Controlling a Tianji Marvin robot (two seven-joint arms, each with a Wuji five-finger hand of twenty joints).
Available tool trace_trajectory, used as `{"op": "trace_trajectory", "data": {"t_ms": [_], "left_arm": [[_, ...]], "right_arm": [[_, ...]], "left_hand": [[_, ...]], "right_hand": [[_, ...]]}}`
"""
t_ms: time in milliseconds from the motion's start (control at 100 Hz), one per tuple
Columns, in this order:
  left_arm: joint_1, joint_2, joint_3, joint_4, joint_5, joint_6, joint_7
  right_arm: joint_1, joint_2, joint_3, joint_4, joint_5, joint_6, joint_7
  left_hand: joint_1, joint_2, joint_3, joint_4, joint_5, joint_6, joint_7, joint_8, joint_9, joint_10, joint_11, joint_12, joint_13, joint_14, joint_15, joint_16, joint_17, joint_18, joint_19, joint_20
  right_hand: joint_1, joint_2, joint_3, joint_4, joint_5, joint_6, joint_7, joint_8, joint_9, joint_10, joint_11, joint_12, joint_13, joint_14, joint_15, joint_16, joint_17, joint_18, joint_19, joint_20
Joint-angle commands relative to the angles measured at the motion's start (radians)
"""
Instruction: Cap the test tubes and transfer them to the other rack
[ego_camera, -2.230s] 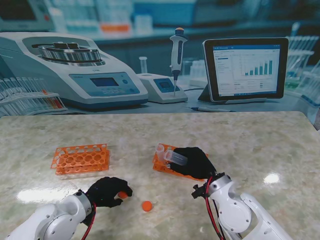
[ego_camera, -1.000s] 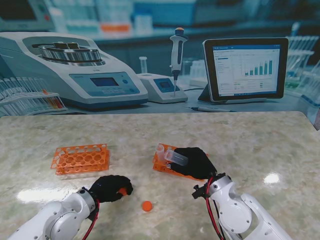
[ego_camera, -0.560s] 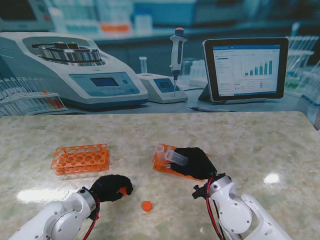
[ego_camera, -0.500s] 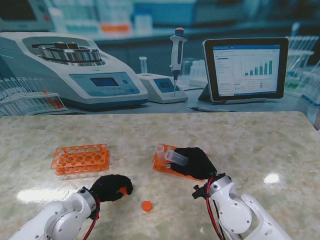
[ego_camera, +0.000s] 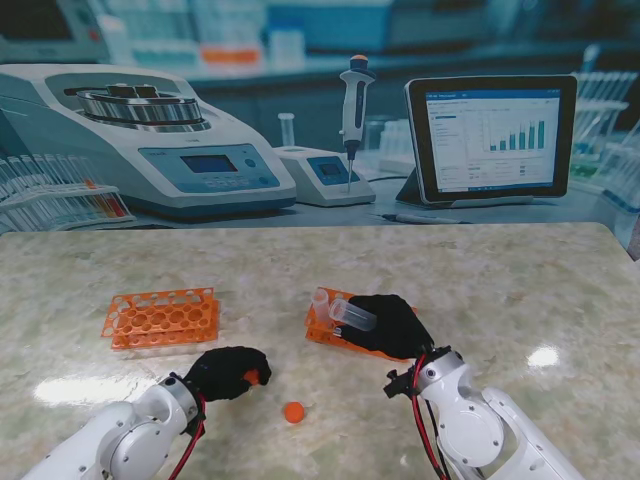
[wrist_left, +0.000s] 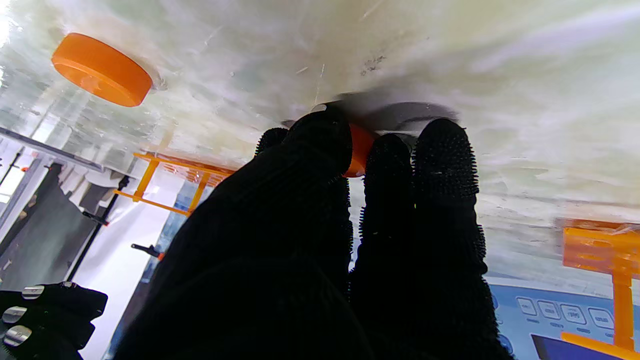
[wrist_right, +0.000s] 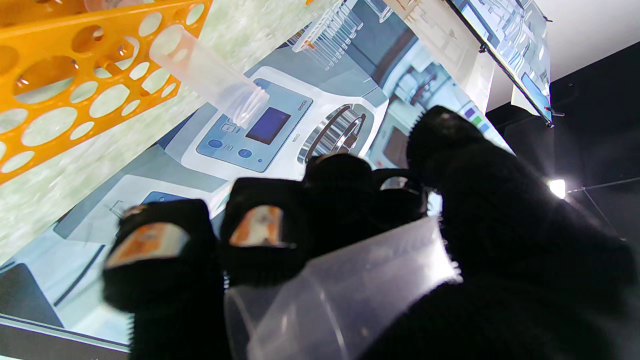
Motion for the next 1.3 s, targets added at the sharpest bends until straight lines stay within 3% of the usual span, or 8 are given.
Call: {"op": "trace_trajectory", "data": {"t_ms": [0, 150, 210, 300, 350, 860, 1290], "left_arm": [[0.016, -0.003, 0.009, 0.024, -0.002, -0.002, -0.02], [0.017, -0.003, 0.001, 0.014, -0.009, -0.008, -0.026], [0.016, -0.004, -0.001, 0.011, -0.012, -0.011, -0.027], [0.013, -0.004, -0.003, 0.005, -0.015, -0.014, -0.031], [0.012, -0.004, -0.004, 0.001, -0.017, -0.017, -0.031], [-0.002, -0.011, -0.003, -0.025, -0.044, -0.028, -0.019], [0.022, -0.019, -0.023, -0.095, -0.08, -0.02, -0.022]], "right_arm": [[-0.005, -0.004, -0.004, -0.004, 0.005, 0.002, 0.002], [-0.003, -0.004, -0.006, -0.002, 0.007, 0.002, 0.002], [-0.003, -0.004, -0.007, -0.002, 0.009, 0.003, 0.003], [-0.002, -0.004, -0.008, -0.002, 0.01, 0.003, 0.003], [-0.001, -0.004, -0.008, -0.001, 0.011, 0.004, 0.004], [0.003, -0.004, -0.01, 0.002, 0.017, 0.006, 0.008], [0.006, -0.005, -0.013, 0.005, 0.02, 0.006, 0.009]], "left_hand": [[0.109, -0.008, 0.072, -0.005, 0.04, 0.01, 0.004, -0.011, 0.068, 0.023, 0.048, -0.001, 0.016, 0.031, -0.136, -0.091, -0.029, 0.028, -0.18, -0.083], [0.109, -0.002, 0.071, -0.006, 0.044, 0.011, 0.001, -0.015, 0.07, 0.025, 0.047, -0.001, 0.019, 0.035, -0.145, -0.084, -0.027, 0.012, -0.183, -0.083], [0.109, -0.002, 0.073, -0.006, 0.047, 0.014, 0.002, -0.015, 0.071, 0.027, 0.046, 0.0, 0.021, 0.037, -0.148, -0.079, -0.027, 0.03, -0.187, -0.083], [0.109, 0.0, 0.071, -0.007, 0.048, 0.014, 0.002, -0.015, 0.071, 0.025, 0.043, 0.001, 0.023, 0.038, -0.156, -0.071, -0.024, 0.014, -0.188, -0.08], [0.109, 0.0, 0.074, -0.006, 0.048, 0.016, 0.003, -0.015, 0.07, 0.026, 0.043, 0.002, 0.023, 0.039, -0.16, -0.068, -0.025, 0.031, -0.192, -0.079], [0.109, 0.005, 0.077, -0.008, 0.044, 0.019, -0.002, -0.018, 0.065, 0.028, 0.041, 0.002, 0.025, 0.041, -0.179, -0.048, -0.029, 0.035, -0.199, -0.065], [0.109, 0.006, 0.081, -0.009, 0.044, 0.023, -0.005, -0.018, 0.062, 0.032, 0.039, 0.003, 0.028, 0.045, -0.195, -0.025, -0.031, 0.034, -0.201, -0.06]], "right_hand": [[0.014, 0.008, -0.013, -0.016, 0.004, -0.044, 0.006, 0.031, -0.005, -0.004, 0.014, -0.002, 0.02, -0.014, 0.014, 0.0, 0.013, 0.019, 0.015, -0.012], [0.013, 0.009, -0.013, -0.017, 0.004, -0.044, 0.006, 0.032, -0.005, -0.004, 0.014, -0.002, 0.02, -0.014, 0.014, 0.0, 0.013, 0.019, 0.014, -0.012], [0.013, 0.008, -0.014, -0.017, 0.004, -0.044, 0.006, 0.032, -0.005, -0.003, 0.014, -0.003, 0.02, -0.014, 0.014, 0.0, 0.013, 0.019, 0.014, -0.012], [0.013, 0.01, -0.014, -0.017, 0.004, -0.045, 0.005, 0.032, -0.006, -0.003, 0.014, -0.003, 0.02, -0.014, 0.014, 0.0, 0.013, 0.019, 0.014, -0.012], [0.012, 0.01, -0.015, -0.017, 0.004, -0.046, 0.005, 0.033, -0.006, -0.004, 0.014, -0.003, 0.02, -0.014, 0.014, 0.0, 0.013, 0.019, 0.014, -0.012], [0.013, 0.01, -0.016, -0.018, 0.004, -0.046, 0.004, 0.034, -0.006, -0.003, 0.015, -0.004, 0.02, -0.014, 0.013, -0.001, 0.013, 0.018, 0.013, -0.012], [0.013, 0.009, -0.017, -0.018, 0.005, -0.046, 0.004, 0.035, -0.006, -0.003, 0.015, -0.005, 0.02, -0.014, 0.013, -0.001, 0.013, 0.018, 0.013, -0.012]]}}
